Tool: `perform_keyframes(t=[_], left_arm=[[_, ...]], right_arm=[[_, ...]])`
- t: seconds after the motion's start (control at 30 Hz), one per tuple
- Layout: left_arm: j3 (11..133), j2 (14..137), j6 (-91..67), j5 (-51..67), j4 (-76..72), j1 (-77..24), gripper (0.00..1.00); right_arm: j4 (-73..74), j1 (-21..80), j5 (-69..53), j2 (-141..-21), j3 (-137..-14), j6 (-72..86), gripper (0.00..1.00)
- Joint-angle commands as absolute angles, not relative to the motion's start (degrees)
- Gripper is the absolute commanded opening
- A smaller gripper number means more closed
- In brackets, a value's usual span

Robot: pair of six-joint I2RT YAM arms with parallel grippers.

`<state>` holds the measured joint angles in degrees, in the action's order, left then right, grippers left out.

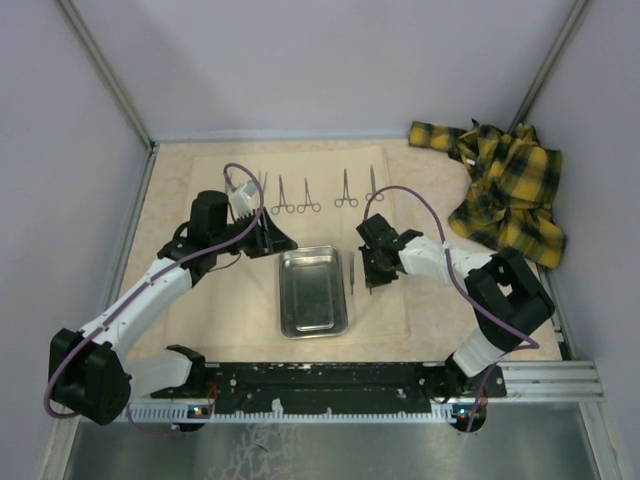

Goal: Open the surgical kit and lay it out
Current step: Place the medical item in the surgical kit.

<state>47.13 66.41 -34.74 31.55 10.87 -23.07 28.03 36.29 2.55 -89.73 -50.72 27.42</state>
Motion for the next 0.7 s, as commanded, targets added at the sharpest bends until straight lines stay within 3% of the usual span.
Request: perform_keyframes(t=[0.0,0.2,0.43,0.67], left_arm=[[47.5,65.1,-33.8,32.6,11.5,-22.8,0.47],[47.7,65.0,-33.8,32.6,11.8,-22.8,0.47],[47.9,64.9,-33.8,32.8,12.1,-22.7,0.47],[49.2,64.3,-33.5,32.3,13.5,-22.7,0.47]], right_arm=[[27.9,35.3,4.1,-90.7,-53.2,25.9,0.00],[29.2,35.1,5.3,-91.7,-54.1,25.5,0.00],[29.4,35.1,4.5,-89.9,-53.6,25.6,0.24],[32.0,35.1,4.1,-84.9,-54.1,26.1,0.29]])
